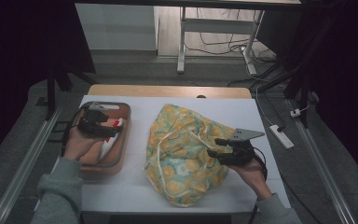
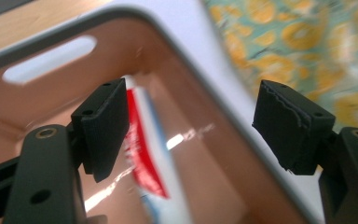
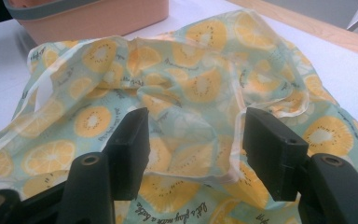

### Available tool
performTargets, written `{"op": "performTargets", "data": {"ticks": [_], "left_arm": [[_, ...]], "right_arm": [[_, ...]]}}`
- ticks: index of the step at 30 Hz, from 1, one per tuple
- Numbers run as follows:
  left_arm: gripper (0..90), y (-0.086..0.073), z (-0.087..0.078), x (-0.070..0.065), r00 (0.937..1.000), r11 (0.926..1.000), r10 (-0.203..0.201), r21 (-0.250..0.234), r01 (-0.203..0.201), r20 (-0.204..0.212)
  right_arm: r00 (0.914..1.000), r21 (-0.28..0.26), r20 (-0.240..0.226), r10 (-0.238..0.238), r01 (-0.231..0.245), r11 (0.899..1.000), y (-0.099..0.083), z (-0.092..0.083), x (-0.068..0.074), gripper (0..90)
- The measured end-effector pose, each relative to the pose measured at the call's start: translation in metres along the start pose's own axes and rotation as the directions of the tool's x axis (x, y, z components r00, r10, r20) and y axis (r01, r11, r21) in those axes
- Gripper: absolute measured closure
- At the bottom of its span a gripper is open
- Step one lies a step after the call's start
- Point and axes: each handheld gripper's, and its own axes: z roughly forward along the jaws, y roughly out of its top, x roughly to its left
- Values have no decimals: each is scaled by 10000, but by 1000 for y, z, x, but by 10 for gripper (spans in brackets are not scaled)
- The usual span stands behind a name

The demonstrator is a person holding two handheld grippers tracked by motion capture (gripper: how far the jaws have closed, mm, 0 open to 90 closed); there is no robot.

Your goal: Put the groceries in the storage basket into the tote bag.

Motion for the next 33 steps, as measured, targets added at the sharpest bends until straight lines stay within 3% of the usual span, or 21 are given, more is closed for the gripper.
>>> {"op": "performTargets", "data": {"ticks": [7,14,16,22,26,29,33], "left_arm": [[267,-5,19,14,9990,9971,-306,691,328,-322],[257,-11,41,23,9978,9855,-631,1565,653,-191],[251,-12,45,24,9972,9831,-753,1676,736,38],[245,-11,58,26,9940,9697,-1088,2210,1040,94],[253,-12,68,26,9936,9550,-1127,2755,1100,-61],[258,-13,73,24,9928,9479,-1180,3002,1063,211],[341,-14,77,25,9918,9392,-1278,3220,1196,44]], "right_arm": [[10000,76,12,13,-13,10000,-2,0,0,415],[10000,93,60,-3,2,10000,-2,0,0,414],[10000,157,55,-45,44,9999,-3,2,0,413],[9999,254,16,-101,101,9996,-3,5,2,413],[10000,329,13,-97,97,9994,-4,6,2,410],[9999,342,42,-124,123,9993,-4,7,2,410],[9999,340,61,-92,90,9994,-4,6,3,409]]}}
